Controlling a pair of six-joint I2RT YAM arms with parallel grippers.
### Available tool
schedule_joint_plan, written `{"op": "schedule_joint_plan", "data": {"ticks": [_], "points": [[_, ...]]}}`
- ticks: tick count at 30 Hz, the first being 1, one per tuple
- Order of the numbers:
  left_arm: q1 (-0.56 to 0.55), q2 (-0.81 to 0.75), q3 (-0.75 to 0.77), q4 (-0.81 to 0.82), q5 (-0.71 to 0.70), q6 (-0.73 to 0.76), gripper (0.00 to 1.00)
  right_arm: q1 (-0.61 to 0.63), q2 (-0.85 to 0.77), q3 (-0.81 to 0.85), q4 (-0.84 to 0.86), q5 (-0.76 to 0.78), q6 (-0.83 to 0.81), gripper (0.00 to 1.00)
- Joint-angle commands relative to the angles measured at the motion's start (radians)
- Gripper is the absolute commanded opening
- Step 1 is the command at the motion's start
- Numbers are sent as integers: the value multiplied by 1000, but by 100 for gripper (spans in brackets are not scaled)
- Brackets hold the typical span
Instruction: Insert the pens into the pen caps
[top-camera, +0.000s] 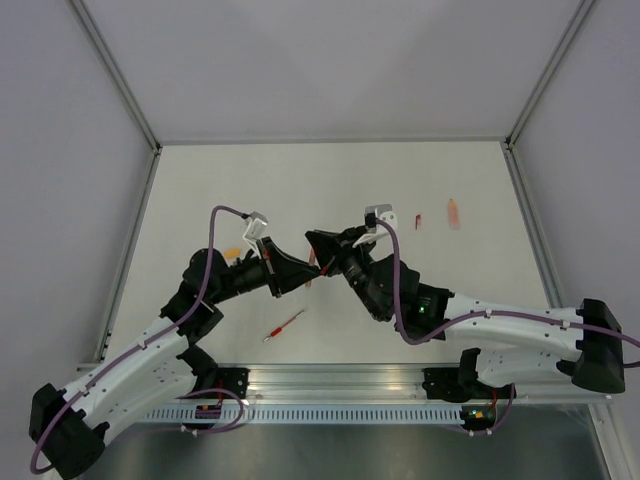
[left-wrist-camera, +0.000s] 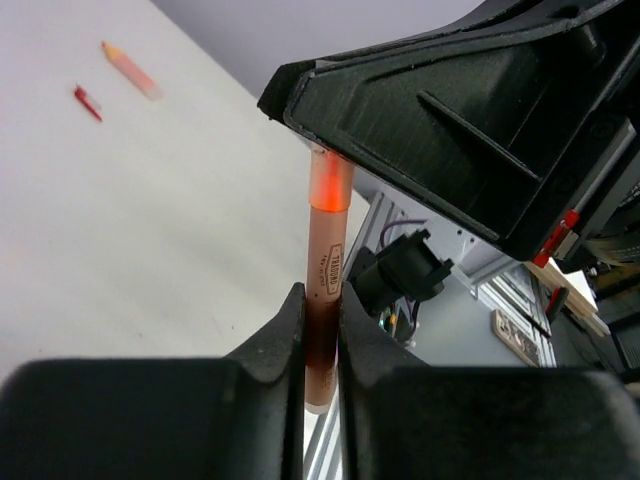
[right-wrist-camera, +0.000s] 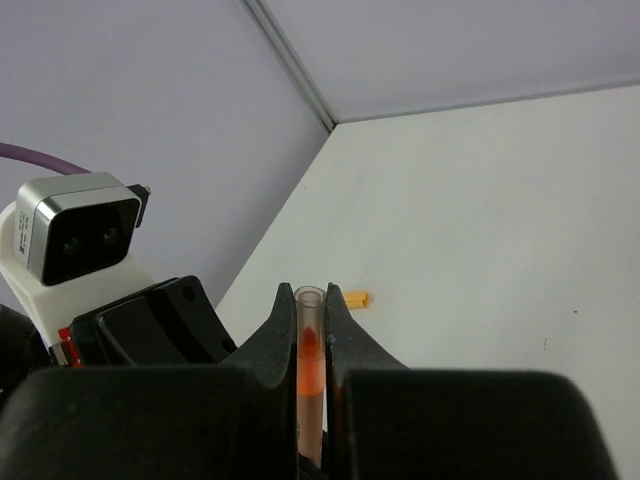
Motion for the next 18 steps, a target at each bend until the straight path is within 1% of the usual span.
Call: {"op": "schedule_joint_plan", "data": {"ticks": [1,3,4,6,7,9,10,12,13,16,17,18], "points": [[60,-33,98,105,-156,-55,22,38,30,121,-250,-26,-90,0],[60,-39,104,79,-118,-50,40,3,42,170,-298,-3,-106,0],[60,-40,109,66,-101,-46,50,-13,42,176,-310,-7,-113,0],[61,-39,121,20,-46,-30,59,-74,38,188,-346,-39,-109,0],[60,-37,127,2,-29,-24,66,-95,37,190,-355,-56,-100,0],[60,-30,136,-44,18,-7,72,-158,31,185,-381,-94,-95,0],[60,-27,138,-55,29,-3,77,-174,31,184,-387,-104,-101,0],[60,-19,139,-92,46,13,81,-223,36,181,-412,-134,-104,0],[60,-17,141,-109,45,23,85,-240,41,179,-412,-147,-101,0],[61,-23,133,-179,-68,73,87,-296,70,161,-452,-194,-92,0],[61,-37,117,-193,-174,91,87,-327,94,146,-453,-208,-80,0],[60,-46,98,-195,-229,97,87,-342,109,138,-453,-229,-72,0]]}}
